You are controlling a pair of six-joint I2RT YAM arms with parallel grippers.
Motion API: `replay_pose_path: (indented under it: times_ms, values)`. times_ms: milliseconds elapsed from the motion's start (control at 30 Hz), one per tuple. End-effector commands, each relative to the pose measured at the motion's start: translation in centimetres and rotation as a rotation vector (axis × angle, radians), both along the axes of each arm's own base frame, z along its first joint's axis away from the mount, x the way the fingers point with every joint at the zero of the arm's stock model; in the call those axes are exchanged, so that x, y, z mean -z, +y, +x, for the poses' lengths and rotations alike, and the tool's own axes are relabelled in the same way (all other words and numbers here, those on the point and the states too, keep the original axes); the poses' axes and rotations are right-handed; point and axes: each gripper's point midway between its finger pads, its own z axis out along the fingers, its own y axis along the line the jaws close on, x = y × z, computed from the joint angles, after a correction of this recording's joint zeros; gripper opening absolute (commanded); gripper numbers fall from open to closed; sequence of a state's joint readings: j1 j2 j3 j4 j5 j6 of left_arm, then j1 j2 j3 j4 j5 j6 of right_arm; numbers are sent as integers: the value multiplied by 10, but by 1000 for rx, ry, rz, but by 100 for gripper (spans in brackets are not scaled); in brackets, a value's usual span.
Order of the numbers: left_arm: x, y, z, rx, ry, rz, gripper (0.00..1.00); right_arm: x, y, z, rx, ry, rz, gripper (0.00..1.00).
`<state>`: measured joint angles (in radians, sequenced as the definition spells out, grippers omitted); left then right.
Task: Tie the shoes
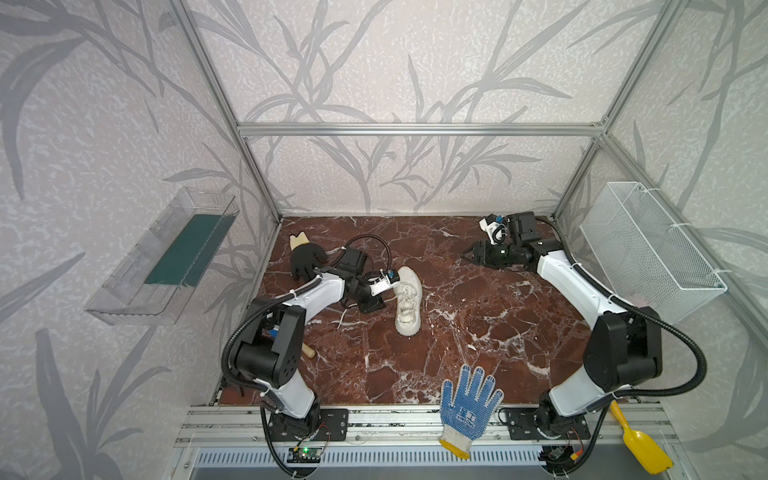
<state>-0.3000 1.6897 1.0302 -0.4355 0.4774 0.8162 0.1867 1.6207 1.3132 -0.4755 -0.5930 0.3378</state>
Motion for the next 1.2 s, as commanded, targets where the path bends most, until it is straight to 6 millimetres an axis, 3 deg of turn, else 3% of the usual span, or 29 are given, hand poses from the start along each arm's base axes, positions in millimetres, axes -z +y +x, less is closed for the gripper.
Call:
replay_pose_path:
  times_ms: [0,467,800,1167]
  values:
    - [1,-5,-4,65,39,-1,46,-2,0,3,-22,8,5,55]
    - [20,-2,17,62,37,82,42,6,-1,7,-25,35,5,55]
    - [31,-1,11,92,69,132,34,6,-5,5,-19,40,5,54]
    - [35,3,15,44,66,179,10,-5,-9,-1,-17,20,1,54]
